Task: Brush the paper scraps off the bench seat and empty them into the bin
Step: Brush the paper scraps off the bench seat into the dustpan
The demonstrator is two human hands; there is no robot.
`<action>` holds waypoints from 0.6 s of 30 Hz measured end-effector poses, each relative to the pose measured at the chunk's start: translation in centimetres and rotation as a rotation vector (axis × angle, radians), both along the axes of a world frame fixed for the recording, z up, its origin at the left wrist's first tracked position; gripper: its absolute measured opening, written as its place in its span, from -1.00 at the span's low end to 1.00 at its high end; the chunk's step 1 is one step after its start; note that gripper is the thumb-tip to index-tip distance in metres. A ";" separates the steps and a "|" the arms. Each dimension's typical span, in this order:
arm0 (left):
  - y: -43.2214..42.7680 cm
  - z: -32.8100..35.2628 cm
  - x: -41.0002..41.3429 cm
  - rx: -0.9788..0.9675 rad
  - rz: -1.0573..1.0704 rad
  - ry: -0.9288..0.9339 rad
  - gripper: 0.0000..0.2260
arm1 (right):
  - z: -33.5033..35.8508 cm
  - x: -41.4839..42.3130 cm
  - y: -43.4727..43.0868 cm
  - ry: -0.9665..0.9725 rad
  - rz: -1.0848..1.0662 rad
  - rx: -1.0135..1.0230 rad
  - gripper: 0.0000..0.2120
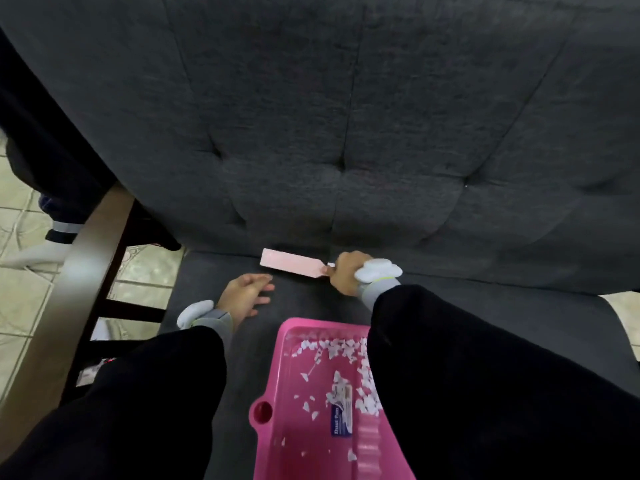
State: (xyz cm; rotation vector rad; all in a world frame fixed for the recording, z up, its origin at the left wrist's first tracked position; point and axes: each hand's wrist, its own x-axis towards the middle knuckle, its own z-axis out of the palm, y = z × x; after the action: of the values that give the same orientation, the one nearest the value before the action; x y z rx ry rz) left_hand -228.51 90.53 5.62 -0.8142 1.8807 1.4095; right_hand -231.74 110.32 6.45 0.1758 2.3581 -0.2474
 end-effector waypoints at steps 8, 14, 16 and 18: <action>1.0 -0.8 -0.6 -0.008 -0.056 -0.002 -0.86 | 0.2 1.0 6.5 -0.020 -0.122 0.242 -0.50; 1.6 -0.3 0.0 -0.005 -0.122 -0.035 -0.86 | 1.4 3.6 11.3 -0.094 -0.258 0.341 -0.51; 2.0 0.1 0.1 0.002 -0.131 -0.032 -0.84 | 1.4 4.8 13.0 -0.113 -0.325 0.381 -0.47; 2.4 0.4 0.2 -0.005 -0.128 -0.018 -0.83 | 1.5 5.9 14.2 -0.117 -0.389 0.380 -0.37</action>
State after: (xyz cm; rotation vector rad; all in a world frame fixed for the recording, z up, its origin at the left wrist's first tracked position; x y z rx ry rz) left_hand -228.28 92.97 6.00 -0.6942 1.8884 1.3149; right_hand -225.81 124.55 7.94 0.8121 2.2173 0.0312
